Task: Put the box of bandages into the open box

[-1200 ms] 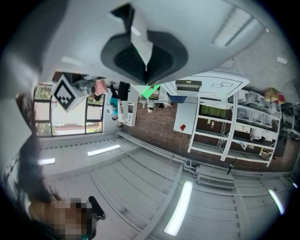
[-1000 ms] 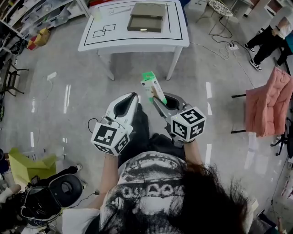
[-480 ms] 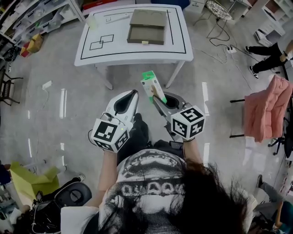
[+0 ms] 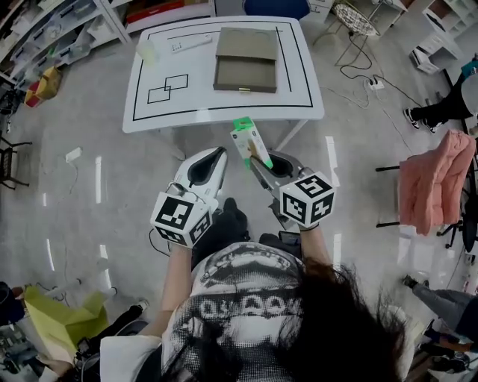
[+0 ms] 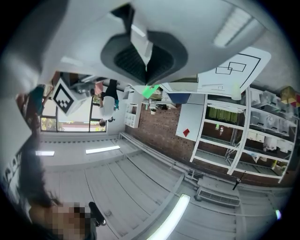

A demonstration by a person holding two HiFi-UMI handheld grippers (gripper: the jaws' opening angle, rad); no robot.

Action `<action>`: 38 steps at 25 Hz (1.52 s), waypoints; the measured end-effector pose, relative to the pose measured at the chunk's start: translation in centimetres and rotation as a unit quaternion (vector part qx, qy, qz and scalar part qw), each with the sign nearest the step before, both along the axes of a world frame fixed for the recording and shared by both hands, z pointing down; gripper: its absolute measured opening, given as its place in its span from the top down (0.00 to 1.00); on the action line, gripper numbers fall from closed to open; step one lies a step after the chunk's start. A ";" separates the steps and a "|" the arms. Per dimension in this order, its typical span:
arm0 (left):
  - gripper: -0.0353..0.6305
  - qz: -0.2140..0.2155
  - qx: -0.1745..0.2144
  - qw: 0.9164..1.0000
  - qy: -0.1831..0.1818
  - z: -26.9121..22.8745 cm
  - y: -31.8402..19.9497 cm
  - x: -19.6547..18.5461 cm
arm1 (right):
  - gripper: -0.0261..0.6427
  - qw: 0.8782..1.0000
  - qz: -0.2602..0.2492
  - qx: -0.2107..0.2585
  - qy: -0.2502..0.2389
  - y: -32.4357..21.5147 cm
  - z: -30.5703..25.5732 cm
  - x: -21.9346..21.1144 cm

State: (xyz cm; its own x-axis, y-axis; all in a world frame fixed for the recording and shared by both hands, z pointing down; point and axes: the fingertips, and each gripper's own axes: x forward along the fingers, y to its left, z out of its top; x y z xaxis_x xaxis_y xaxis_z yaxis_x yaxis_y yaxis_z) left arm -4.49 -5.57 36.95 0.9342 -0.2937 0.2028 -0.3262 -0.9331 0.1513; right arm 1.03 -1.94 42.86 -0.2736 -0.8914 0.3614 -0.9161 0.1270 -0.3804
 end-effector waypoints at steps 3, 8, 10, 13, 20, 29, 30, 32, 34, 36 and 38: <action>0.95 0.005 -0.001 1.000 0.000 0.0 -2.6 0.3 | 0.83 1.000 0.006 -0.004 0.001 -2.3 0.0 0.2; 0.95 0.024 0.003 1.000 0.001 -0.2 -5.3 1.0 | 0.83 1.000 0.024 0.000 -0.001 -4.9 -0.3 0.8; 0.95 0.030 0.004 1.000 0.000 -0.1 -6.2 1.1 | 0.83 1.000 0.029 0.000 0.000 -5.8 -0.3 1.0; 0.95 0.039 0.005 0.999 0.000 0.1 -7.2 1.1 | 0.83 0.999 0.038 -0.001 0.002 -6.7 -0.1 0.9; 0.95 0.047 -0.010 0.999 0.006 0.8 -8.5 1.0 | 0.83 0.999 0.044 -0.018 0.009 -7.4 0.4 0.6; 0.95 0.045 -0.020 0.999 0.003 1.1 -9.6 1.5 | 0.83 0.999 0.043 -0.028 0.008 -8.6 0.5 1.5; 0.95 0.041 -0.020 0.999 0.002 1.1 -9.8 1.5 | 0.83 0.999 0.040 -0.027 0.007 -8.9 0.6 1.6; 0.95 0.030 -0.019 0.999 -0.001 1.3 -10.6 1.5 | 0.83 0.999 0.031 -0.026 0.005 -9.8 0.8 2.0; 0.95 0.018 -0.019 1.000 -0.004 1.7 -11.7 1.8 | 0.83 0.999 0.021 -0.026 0.004 -10.7 1.0 2.5; 0.95 0.007 -0.020 1.000 -0.007 2.0 -12.8 2.5 | 0.83 1.000 0.012 -0.027 0.001 -11.6 1.3 3.3; 0.95 0.001 -0.019 1.000 -0.010 2.2 -13.7 3.7 | 0.83 1.000 0.005 -0.030 -0.001 -12.5 1.7 4.5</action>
